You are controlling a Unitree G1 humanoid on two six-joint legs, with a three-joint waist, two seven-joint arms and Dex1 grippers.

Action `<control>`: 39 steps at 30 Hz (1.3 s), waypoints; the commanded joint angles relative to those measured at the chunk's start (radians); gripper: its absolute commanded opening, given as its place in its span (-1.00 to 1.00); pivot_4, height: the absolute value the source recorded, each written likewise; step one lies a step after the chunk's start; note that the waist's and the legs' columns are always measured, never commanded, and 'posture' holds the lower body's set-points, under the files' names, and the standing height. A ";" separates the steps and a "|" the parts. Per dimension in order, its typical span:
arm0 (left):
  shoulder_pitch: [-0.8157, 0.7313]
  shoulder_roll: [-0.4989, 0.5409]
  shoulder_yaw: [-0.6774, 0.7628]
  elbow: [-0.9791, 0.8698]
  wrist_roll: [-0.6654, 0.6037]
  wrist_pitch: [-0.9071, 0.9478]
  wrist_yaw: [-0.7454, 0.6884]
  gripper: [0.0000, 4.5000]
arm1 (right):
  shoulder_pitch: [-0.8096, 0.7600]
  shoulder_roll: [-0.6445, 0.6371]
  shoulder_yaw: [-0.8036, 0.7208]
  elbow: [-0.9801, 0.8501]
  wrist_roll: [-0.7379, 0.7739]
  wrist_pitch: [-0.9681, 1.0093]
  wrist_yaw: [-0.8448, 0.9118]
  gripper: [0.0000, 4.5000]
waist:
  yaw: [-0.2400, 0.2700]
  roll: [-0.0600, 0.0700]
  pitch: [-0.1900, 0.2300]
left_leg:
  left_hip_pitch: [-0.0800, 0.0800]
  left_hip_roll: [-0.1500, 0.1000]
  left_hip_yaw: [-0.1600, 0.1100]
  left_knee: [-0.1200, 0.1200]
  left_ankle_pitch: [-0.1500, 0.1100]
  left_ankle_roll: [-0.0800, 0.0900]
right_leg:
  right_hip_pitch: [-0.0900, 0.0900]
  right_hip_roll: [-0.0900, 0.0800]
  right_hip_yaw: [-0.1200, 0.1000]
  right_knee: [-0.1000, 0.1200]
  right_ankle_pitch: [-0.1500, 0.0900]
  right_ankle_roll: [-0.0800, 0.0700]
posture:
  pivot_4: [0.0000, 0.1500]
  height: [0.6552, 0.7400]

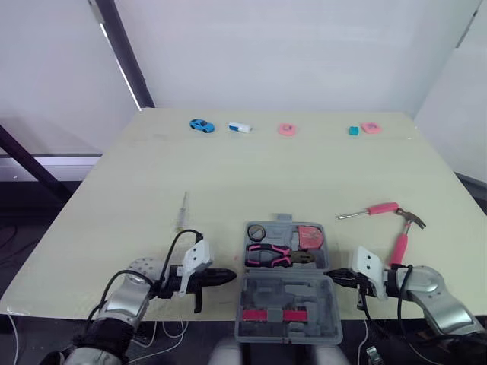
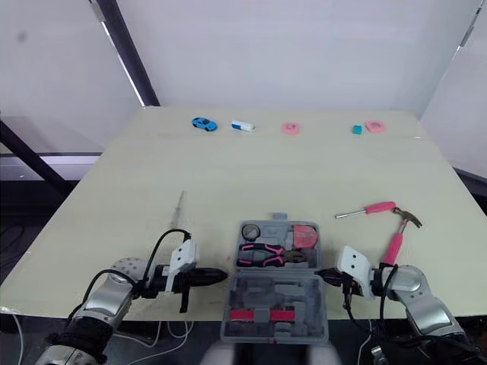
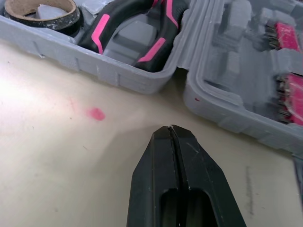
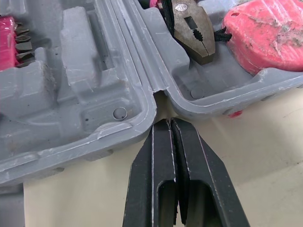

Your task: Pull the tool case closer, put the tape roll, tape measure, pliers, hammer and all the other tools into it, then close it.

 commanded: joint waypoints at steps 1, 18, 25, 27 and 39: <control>-0.011 -0.010 -0.016 0.023 0.014 -0.026 -0.009 -1.00 | -0.004 0.002 0.007 -0.020 0.000 0.004 0.000 -0.96 | 0.000 0.000 0.000 | 0.000 0.000 0.000 0.000 0.000 0.000 | 0.000 0.000 0.000 0.000 0.000 0.000 | 1.00 1.00; -0.065 -0.048 -0.045 0.026 0.036 -0.017 -0.022 -1.00 | -0.045 0.027 0.008 0.024 -0.013 -0.001 -0.001 -0.96 | -0.002 0.000 0.000 | -0.001 0.000 0.000 0.005 0.000 0.000 | 0.002 0.000 -0.001 0.001 0.000 0.000 | 1.00 1.00; -0.100 -0.053 -0.035 0.030 0.029 -0.007 -0.012 -1.00 | -0.052 0.033 0.004 0.025 -0.015 0.000 -0.007 -0.96 | -0.002 0.000 0.000 | -0.001 0.000 0.000 0.005 0.000 0.000 | 0.002 0.001 -0.001 0.001 0.000 0.000 | 1.00 1.00; -0.110 -0.053 -0.032 0.034 0.027 -0.003 -0.012 -1.00 | -0.055 0.035 0.003 0.026 -0.015 0.000 -0.008 -0.96 | -0.002 0.000 0.000 | -0.001 0.000 0.000 0.005 0.000 0.000 | 0.002 0.001 -0.001 0.001 0.000 0.000 | 1.00 1.00; -0.148 -0.080 -0.040 0.074 0.032 -0.006 0.006 -1.00 | -0.107 0.073 -0.007 0.068 -0.015 0.002 -0.029 -0.96 | -0.002 0.000 0.000 | -0.001 0.000 0.000 0.006 0.000 0.000 | 0.002 0.001 -0.001 0.001 0.000 0.000 | 1.00 1.00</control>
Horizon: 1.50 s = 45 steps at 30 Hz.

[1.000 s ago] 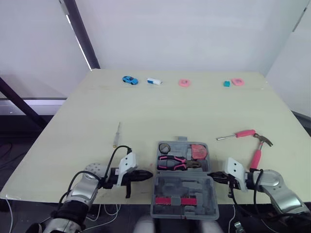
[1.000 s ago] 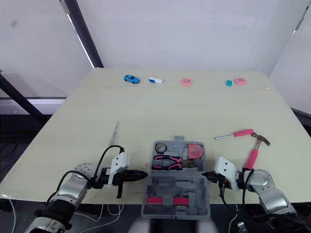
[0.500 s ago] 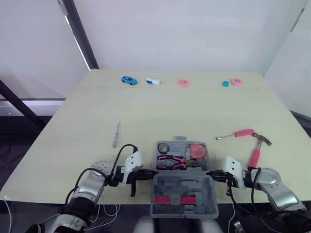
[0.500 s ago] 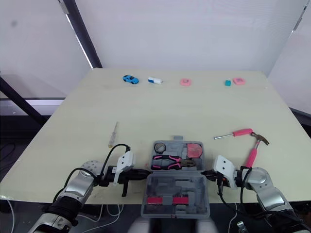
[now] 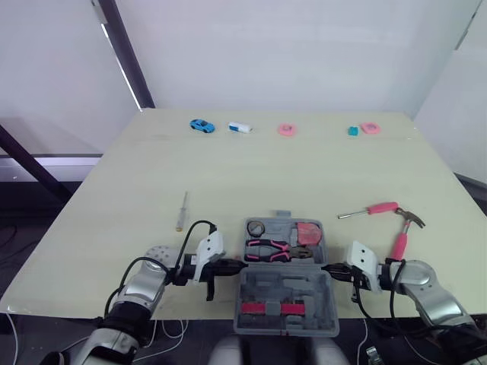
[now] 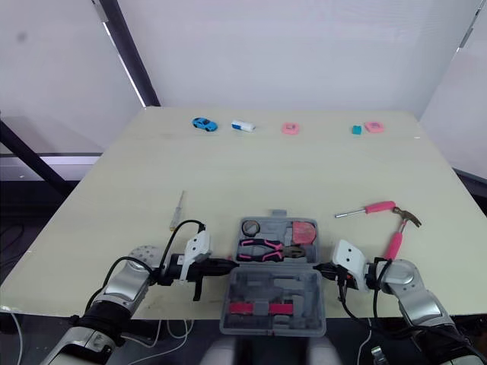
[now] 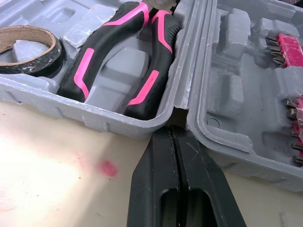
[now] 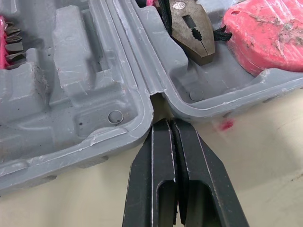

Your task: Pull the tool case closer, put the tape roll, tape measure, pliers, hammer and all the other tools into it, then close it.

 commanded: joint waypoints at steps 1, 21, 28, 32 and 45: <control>-0.036 -0.026 0.004 0.004 -0.005 -0.011 0.010 -1.00 | -0.038 0.023 -0.008 -0.004 0.008 -0.010 -0.024 -0.96 | 0.000 0.000 0.000 | 0.000 0.000 0.000 0.000 0.000 0.000 | 0.000 0.000 0.000 0.000 0.000 0.000 | 1.00 1.00; -0.193 -0.103 0.009 0.208 0.063 -0.070 0.086 -1.00 | -0.147 0.083 -0.019 0.151 -0.052 -0.090 -0.152 -0.96 | 0.000 0.000 0.000 | -0.001 0.000 0.000 0.002 0.000 0.000 | 0.000 0.000 0.000 0.000 0.001 0.001 | 1.00 1.00; -0.201 -0.097 0.023 0.228 0.064 -0.078 0.086 -1.00 | -0.167 0.100 -0.013 0.172 -0.056 -0.100 -0.163 -0.96 | -0.001 0.000 0.000 | -0.001 0.000 0.000 0.002 0.000 0.000 | 0.000 0.000 0.000 0.000 0.001 0.001 | 1.00 1.00; -0.205 -0.091 0.035 0.236 0.068 -0.082 0.084 -1.00 | -0.171 0.108 -0.011 0.171 -0.056 -0.096 -0.159 -0.96 | -0.002 0.000 0.000 | -0.001 0.000 0.000 0.002 0.000 0.000 | 0.000 0.000 0.000 0.000 0.001 0.001 | 1.00 1.00; -0.192 -0.084 0.041 0.238 0.066 -0.087 0.085 -1.00 | -0.179 0.122 -0.007 0.169 -0.060 -0.085 -0.150 -0.96 | -0.004 0.000 0.000 | -0.001 0.000 0.000 0.001 0.000 0.000 | 0.000 0.001 0.000 0.000 0.001 0.001 | 1.00 1.00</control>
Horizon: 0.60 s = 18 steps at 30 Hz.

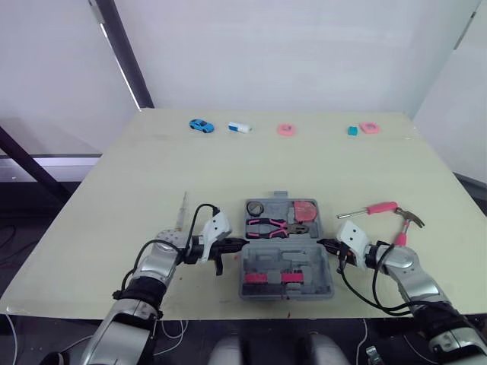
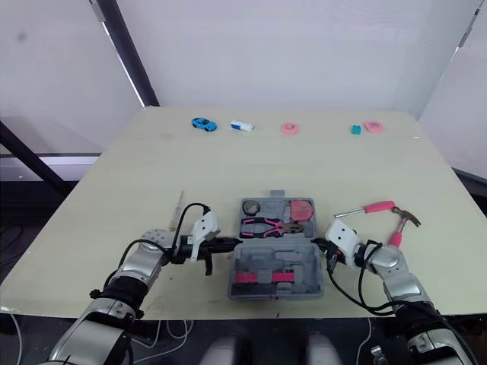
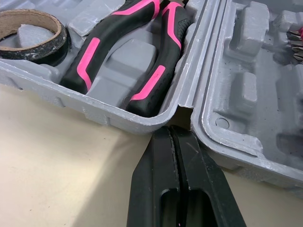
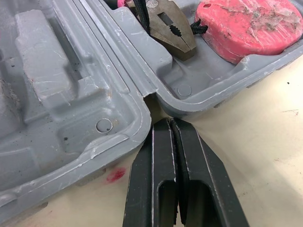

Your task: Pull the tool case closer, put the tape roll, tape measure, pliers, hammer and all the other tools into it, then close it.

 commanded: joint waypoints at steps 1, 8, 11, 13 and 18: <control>-0.006 -0.009 0.010 -0.014 -0.011 -0.017 -0.002 -1.00 | -0.028 0.018 0.011 -0.026 0.011 -0.015 0.014 -0.96 | 0.000 0.000 0.000 | 0.000 0.000 0.000 0.000 0.000 0.000 | 0.000 0.000 0.000 0.000 0.000 0.000 | 1.00 1.00; 0.011 -0.008 0.004 -0.035 -0.017 -0.006 -0.024 -1.00 | -0.036 0.025 0.013 -0.016 0.004 -0.022 0.009 -0.96 | -0.001 0.000 0.000 | 0.000 0.000 0.000 0.000 0.000 0.000 | 0.000 0.000 0.000 0.000 0.000 0.000 | 1.00 1.00; 0.020 -0.007 0.006 -0.045 -0.016 -0.003 -0.028 -1.00 | -0.038 0.034 0.015 -0.014 0.002 -0.034 0.007 -0.96 | -0.002 0.000 0.000 | 0.000 0.000 0.000 0.000 0.000 0.000 | 0.000 0.000 0.000 0.000 0.000 0.000 | 1.00 1.00; 0.021 -0.005 0.008 -0.045 -0.014 -0.002 -0.029 -1.00 | -0.039 0.041 0.016 -0.013 0.002 -0.040 0.006 -0.96 | -0.002 0.000 0.000 | 0.000 0.000 0.000 0.000 0.000 0.000 | 0.000 0.000 0.000 0.000 0.000 0.000 | 1.00 1.00; 0.021 -0.003 0.007 -0.044 -0.009 -0.001 -0.035 -1.00 | -0.042 0.049 0.017 -0.007 -0.001 -0.040 0.007 -0.96 | -0.002 0.000 0.000 | 0.000 0.000 0.000 0.000 0.000 0.000 | 0.000 0.000 0.000 0.000 0.000 0.000 | 1.00 1.00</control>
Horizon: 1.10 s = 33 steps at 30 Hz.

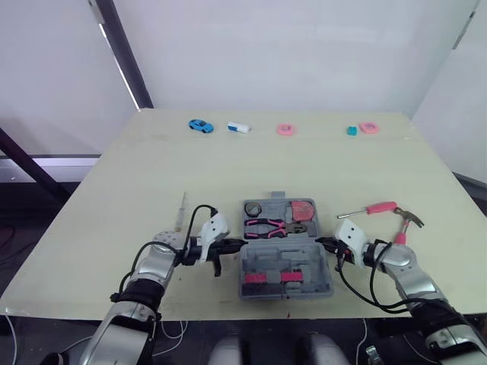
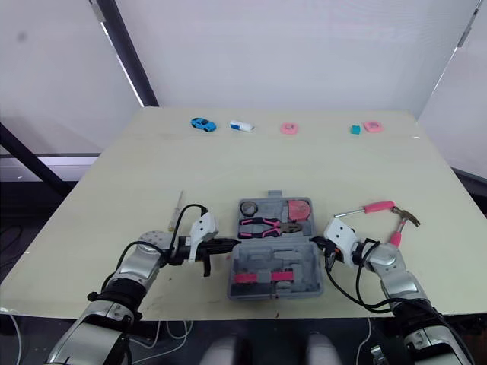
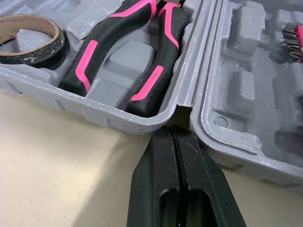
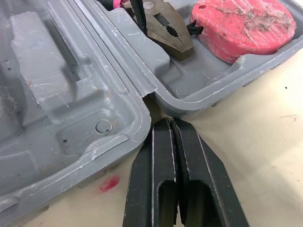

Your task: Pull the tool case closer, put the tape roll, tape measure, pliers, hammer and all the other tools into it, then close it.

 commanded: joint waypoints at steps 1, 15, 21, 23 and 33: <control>0.004 -0.007 -0.009 -0.034 -0.008 -0.002 -0.017 -1.00 | -0.021 0.025 0.018 -0.034 0.010 -0.024 0.010 -0.96 | 0.000 0.000 0.000 | 0.000 0.000 0.000 0.000 0.000 0.000 | 0.000 0.000 0.000 0.000 0.000 0.000 | 1.00 1.00; 0.007 -0.009 -0.014 -0.036 -0.005 -0.002 -0.021 -1.00 | 0.005 0.005 0.025 -0.049 0.002 0.016 0.018 -0.96 | 0.000 0.000 0.000 | 0.000 0.000 0.000 0.000 0.000 0.000 | 0.000 0.000 0.000 0.000 0.000 0.000 | 1.00 1.00; 0.013 -0.013 -0.017 -0.043 -0.004 -0.002 -0.018 -1.00 | 0.013 -0.001 0.028 -0.062 0.008 0.037 0.034 -0.96 | 0.002 0.000 0.000 | 0.000 0.000 0.000 0.000 0.000 0.000 | 0.000 0.000 0.000 0.000 0.000 0.000 | 1.00 1.00; 0.015 -0.017 -0.019 -0.047 -0.003 0.000 -0.017 -1.00 | 0.015 -0.003 0.026 -0.064 0.004 0.035 0.028 -0.96 | 0.002 0.000 0.000 | 0.000 0.000 0.000 0.000 0.000 0.000 | 0.000 0.000 0.000 0.000 0.000 0.000 | 1.00 1.00; 0.017 -0.002 -0.016 -0.035 0.005 -0.002 -0.019 -1.00 | 0.022 -0.034 -0.002 -0.054 0.013 0.018 0.027 -0.96 | 0.005 0.000 0.000 | 0.000 0.000 0.000 0.000 0.000 0.000 | 0.000 0.000 0.000 0.000 0.000 0.000 | 1.00 1.00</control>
